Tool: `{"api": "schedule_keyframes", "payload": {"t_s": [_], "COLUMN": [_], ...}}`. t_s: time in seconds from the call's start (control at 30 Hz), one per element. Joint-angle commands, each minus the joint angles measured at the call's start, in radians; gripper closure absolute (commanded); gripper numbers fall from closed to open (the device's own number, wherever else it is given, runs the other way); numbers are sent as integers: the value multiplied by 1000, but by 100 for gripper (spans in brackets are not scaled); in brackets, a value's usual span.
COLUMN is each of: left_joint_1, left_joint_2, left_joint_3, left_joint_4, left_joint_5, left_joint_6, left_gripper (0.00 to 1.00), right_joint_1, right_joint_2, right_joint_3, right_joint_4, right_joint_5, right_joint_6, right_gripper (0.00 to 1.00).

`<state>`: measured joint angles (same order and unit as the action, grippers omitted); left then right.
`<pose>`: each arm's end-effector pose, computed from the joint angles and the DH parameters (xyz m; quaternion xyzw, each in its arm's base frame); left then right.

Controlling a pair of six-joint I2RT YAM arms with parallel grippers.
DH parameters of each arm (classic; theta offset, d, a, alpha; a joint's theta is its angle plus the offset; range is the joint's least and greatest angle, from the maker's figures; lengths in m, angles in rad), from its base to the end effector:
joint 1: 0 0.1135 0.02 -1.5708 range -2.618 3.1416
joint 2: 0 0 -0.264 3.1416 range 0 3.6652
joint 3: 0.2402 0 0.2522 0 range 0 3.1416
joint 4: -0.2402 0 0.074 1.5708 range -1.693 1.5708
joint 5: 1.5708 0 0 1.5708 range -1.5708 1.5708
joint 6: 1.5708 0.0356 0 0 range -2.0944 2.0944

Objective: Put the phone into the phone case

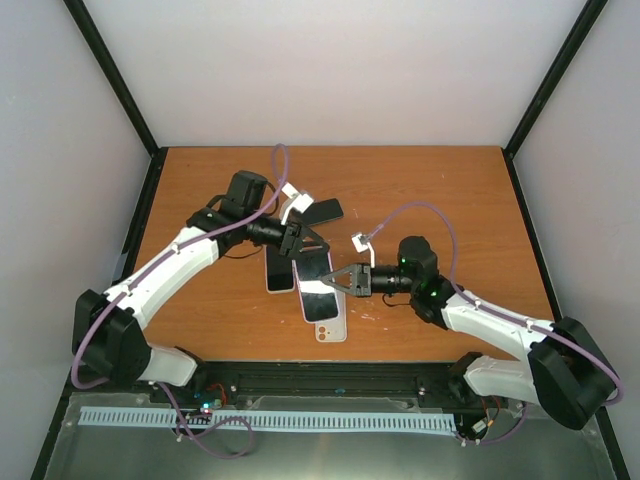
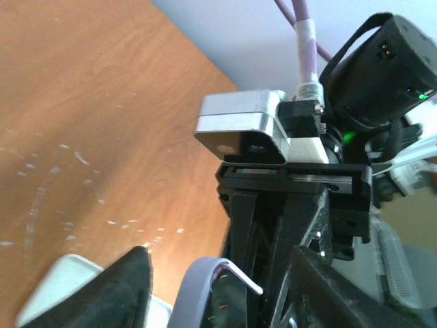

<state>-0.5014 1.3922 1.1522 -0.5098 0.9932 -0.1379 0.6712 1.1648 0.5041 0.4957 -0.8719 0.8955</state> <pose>0.2432 -0.1673 0.3097 0.3327 0.7585 -0.5250 0.1958 0.1722 0.1716 0.2372 -0.1938 0.7178 0.6418 0.1878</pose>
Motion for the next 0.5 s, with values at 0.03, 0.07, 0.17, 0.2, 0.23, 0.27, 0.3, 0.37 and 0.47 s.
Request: {"api": "schedule_keyframes", "payload": {"t_s": [0.03, 0.07, 0.17, 0.2, 0.23, 0.27, 0.3, 0.37, 0.47], "left_joint_1": [-5, -5, -3, -3, -3, -3, -3, -3, -3], "left_joint_2": [-74, -86, -115, -125, -134, -145, -154, -166, -178], "left_joint_3": [35, 34, 36, 35, 30, 22, 12, -8, -38], "left_joint_4": [33, 35, 17, 8, 3, -1, -3, -12, -27], "left_joint_5": [-218, -276, -458, -498, -531, -563, -588, -642, -718], "left_joint_6": [-71, -91, -139, -150, -162, -171, -178, -191, -212], "left_gripper": [28, 19, 2, 1, 1, 0, 0, 1, 1], "right_joint_1": [7, 6, -12, -23, -39, -54, -73, -116, -189], "right_joint_2": [-13, -19, -28, -29, -29, -28, -27, -18, 12], "right_joint_3": [20, 26, 56, 70, 86, 104, 122, 156, 216], "right_joint_4": [-115, -157, -302, -358, -412, -473, -524, -608, -740], "right_joint_5": [105, 123, 171, 189, 211, 235, 262, 288, 343], "right_joint_6": [-94, -122, -199, -224, -250, -283, -310, -360, -418], "right_gripper": [96, 96, 95, 95, 95, 95, 95, 95, 95]}}
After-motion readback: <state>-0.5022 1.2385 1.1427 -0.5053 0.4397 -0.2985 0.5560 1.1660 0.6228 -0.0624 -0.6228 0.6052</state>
